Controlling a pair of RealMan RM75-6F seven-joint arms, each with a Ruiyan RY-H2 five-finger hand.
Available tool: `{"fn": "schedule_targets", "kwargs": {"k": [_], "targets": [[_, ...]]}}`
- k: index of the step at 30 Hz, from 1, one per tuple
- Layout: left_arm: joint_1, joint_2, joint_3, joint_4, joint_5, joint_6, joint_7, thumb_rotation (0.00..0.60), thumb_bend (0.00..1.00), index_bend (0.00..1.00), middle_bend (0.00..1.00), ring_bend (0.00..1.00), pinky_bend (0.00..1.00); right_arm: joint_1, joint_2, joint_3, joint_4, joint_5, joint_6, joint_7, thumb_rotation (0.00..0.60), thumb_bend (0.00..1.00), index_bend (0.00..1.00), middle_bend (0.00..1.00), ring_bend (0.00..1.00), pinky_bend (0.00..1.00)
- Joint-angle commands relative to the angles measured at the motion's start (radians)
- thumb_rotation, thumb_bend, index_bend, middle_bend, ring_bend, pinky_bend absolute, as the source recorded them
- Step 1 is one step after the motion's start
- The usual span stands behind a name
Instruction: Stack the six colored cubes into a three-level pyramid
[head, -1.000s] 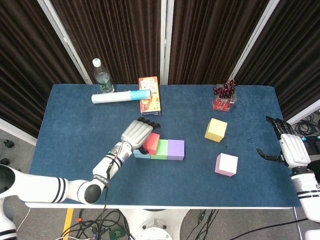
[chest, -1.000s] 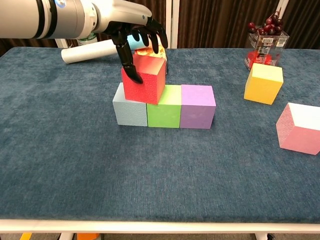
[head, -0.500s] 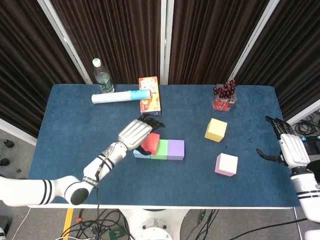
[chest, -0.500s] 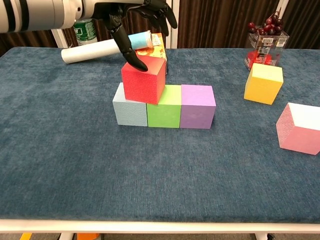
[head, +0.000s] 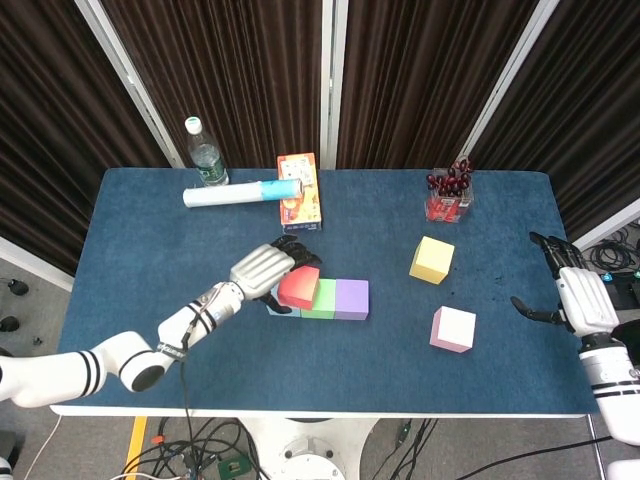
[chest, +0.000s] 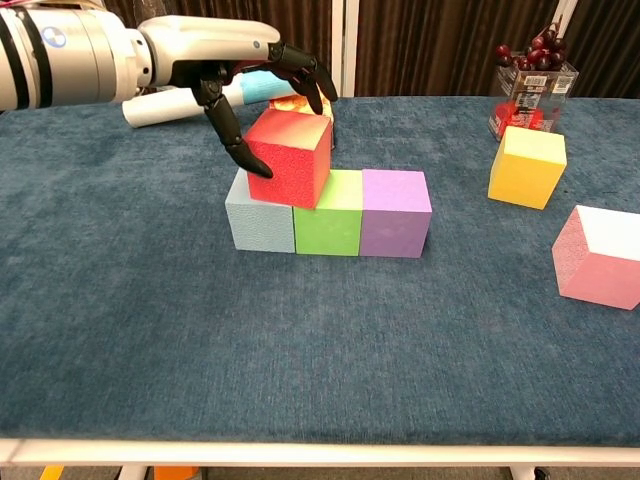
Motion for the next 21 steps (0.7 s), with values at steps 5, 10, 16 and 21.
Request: {"fn": "schedule_targets", "kwargs": {"k": [5, 10, 16, 21], "targets": [[-0.001, -0.002, 0.001, 0.027, 0.027, -0.018, -0.026, 0.600, 0.15, 0.19, 0.22, 0.10, 0.06, 0.002, -0.002, 0.003, -0.003, 0.010, -0.003, -0.012, 0.600, 0.16, 0.00, 0.11, 0.00, 0.00], [0.000, -0.017, -0.002, 0.049, 0.033, -0.019, -0.029, 0.600, 0.17, 0.21, 0.26, 0.10, 0.06, 0.005, -0.005, 0.004, -0.002, 0.014, -0.007, -0.017, 0.600, 0.16, 0.00, 0.11, 0.00, 0.00], [0.007, -0.037, -0.009, 0.064, 0.029, 0.001, -0.015, 0.600, 0.18, 0.24, 0.37, 0.13, 0.06, 0.007, -0.005, 0.005, -0.001, 0.019, -0.011, -0.021, 0.600, 0.16, 0.00, 0.11, 0.00, 0.00], [0.018, -0.054, -0.021, 0.068, 0.020, 0.032, 0.003, 0.600, 0.19, 0.29, 0.44, 0.19, 0.06, 0.008, -0.006, 0.007, -0.001, 0.021, -0.013, -0.021, 0.600, 0.16, 0.00, 0.11, 0.00, 0.00]]}}
